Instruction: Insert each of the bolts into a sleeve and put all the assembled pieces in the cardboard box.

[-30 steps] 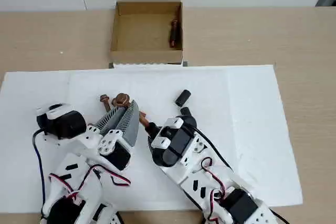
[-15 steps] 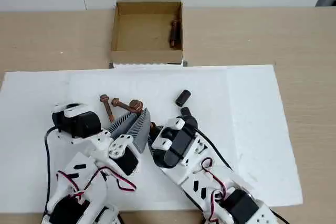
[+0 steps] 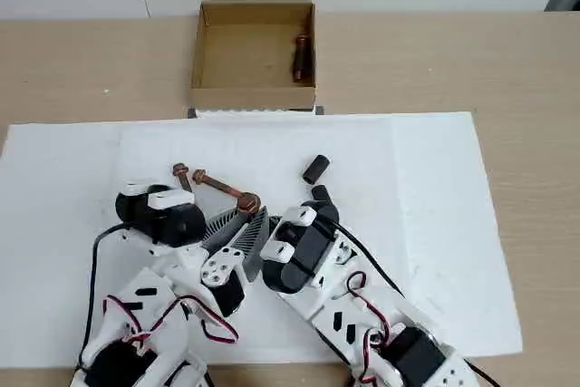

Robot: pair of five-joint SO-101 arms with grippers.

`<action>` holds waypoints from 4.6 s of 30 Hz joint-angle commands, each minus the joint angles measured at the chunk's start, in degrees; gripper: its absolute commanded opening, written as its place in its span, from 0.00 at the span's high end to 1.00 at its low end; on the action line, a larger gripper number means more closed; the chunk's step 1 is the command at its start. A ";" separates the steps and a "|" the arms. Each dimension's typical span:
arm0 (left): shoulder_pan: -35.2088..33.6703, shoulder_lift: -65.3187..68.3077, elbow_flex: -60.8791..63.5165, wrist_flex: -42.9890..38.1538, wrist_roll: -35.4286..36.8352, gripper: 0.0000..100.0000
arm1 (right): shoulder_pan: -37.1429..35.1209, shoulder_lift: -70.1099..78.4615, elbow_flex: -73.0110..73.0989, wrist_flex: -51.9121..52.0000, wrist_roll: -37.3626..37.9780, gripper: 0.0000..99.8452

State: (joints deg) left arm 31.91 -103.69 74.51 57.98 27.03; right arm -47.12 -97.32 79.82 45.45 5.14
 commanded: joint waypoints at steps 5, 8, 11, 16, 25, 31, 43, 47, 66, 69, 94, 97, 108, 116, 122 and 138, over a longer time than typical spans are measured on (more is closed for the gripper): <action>0.88 -0.35 -0.57 3.43 -2.64 0.82 | -0.40 -0.31 -2.81 -2.33 0.79 1.00; -0.09 -0.35 -0.75 3.34 -2.73 0.82 | -0.40 -0.31 -2.73 -2.24 0.79 1.00; -3.34 -0.35 -0.75 3.08 -6.42 0.82 | -0.40 -0.31 -2.73 -2.24 0.79 1.00; -6.59 -0.35 -2.77 3.08 -8.62 0.82 | -0.40 -0.31 -2.02 -2.24 0.79 1.00; -6.86 -0.26 -7.96 3.08 -8.70 0.85 | -0.31 -0.31 -1.14 -2.59 0.35 1.00; -7.03 -0.35 -10.15 3.08 -8.97 0.99 | 1.54 0.13 -1.14 -2.15 -0.35 1.00; -28.75 -0.35 -0.84 3.34 -26.02 0.99 | 11.30 0.48 -4.13 3.65 -9.32 1.00; -29.80 -0.35 4.44 3.25 -26.02 0.99 | 12.35 7.43 -9.14 4.35 -12.04 1.00; -29.63 -0.44 14.46 3.08 -26.02 0.99 | 22.37 75.74 -60.31 -3.74 -12.04 1.00; -29.63 -0.44 16.04 3.08 -26.20 0.99 | 23.25 84.09 -67.52 -6.02 -9.76 1.00; -29.98 -0.44 18.77 3.08 -25.93 0.99 | 25.45 141.93 -128.79 -6.73 9.67 1.00; -29.98 -0.44 18.77 3.08 -25.93 0.99 | 25.45 144.84 -131.52 -6.20 10.73 0.96; -29.98 -0.44 18.77 3.08 -25.93 0.99 | 25.71 145.80 -132.40 -4.18 10.64 0.88; -29.98 -0.44 18.77 3.08 -25.93 0.99 | 25.71 145.63 -132.40 -3.56 10.64 0.88; -29.98 -0.44 18.77 3.08 -25.93 0.99 | 25.54 138.33 -132.48 9.63 10.55 0.88; -29.89 -0.44 18.77 3.08 -25.93 0.99 | 23.52 122.86 -132.48 43.56 10.20 0.88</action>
State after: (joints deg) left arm 2.11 -103.60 93.49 60.97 1.19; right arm -22.77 30.42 -49.85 83.87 15.25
